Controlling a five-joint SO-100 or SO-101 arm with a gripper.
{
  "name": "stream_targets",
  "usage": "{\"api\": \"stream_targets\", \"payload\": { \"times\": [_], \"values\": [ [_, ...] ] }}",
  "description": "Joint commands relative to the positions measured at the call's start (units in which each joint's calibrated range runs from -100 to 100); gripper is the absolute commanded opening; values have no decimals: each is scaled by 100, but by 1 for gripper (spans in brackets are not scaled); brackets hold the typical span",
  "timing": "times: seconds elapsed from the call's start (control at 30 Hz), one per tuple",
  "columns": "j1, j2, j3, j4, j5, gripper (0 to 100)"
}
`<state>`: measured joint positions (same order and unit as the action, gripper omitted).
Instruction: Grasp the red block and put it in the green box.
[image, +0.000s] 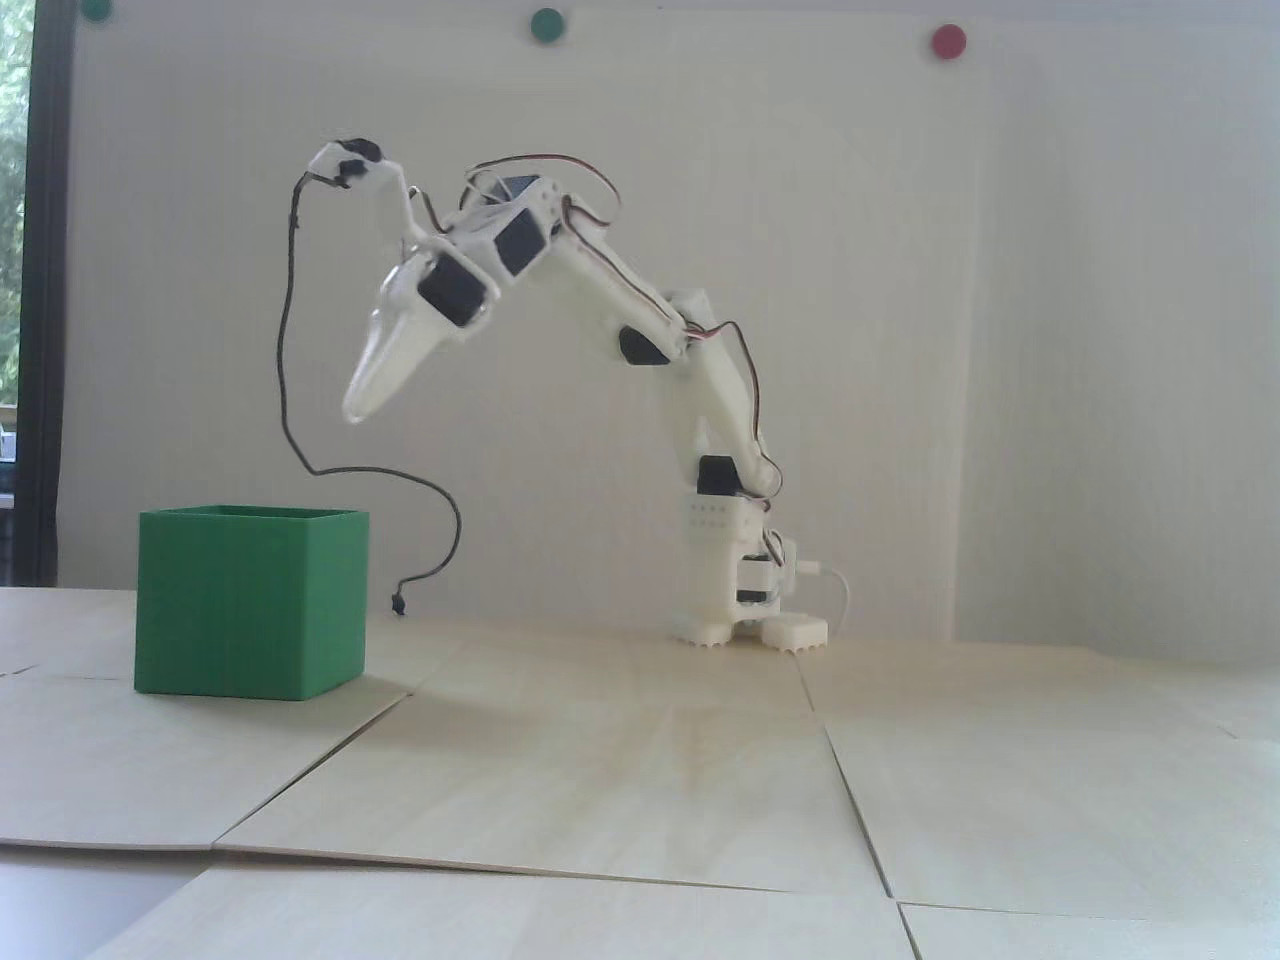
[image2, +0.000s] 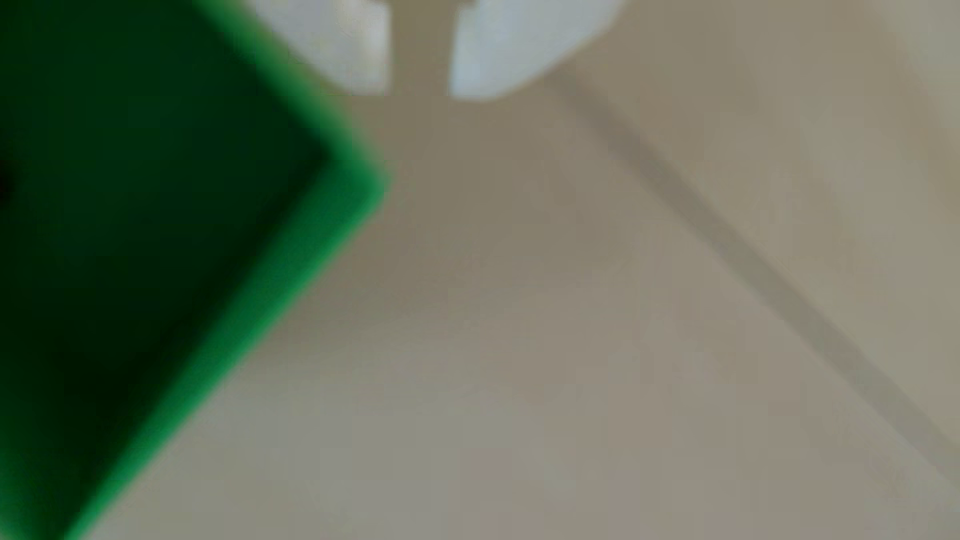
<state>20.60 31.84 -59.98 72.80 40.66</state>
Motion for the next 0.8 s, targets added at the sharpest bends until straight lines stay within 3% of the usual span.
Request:
{"api": "stream_targets", "payload": {
  "times": [0.0, 0.17, 0.4, 0.53, 0.77],
  "values": [
    [-624, -1230, -1393, 2552, 51, 2],
    [-994, -1664, -1775, 2653, -230, 2],
    [-1171, -2225, -1366, 2653, -204, 2],
    [-1581, -2959, 985, 2392, -37, 2],
    [-2538, -5209, 5963, -374, -1, 2]
  ]
}}
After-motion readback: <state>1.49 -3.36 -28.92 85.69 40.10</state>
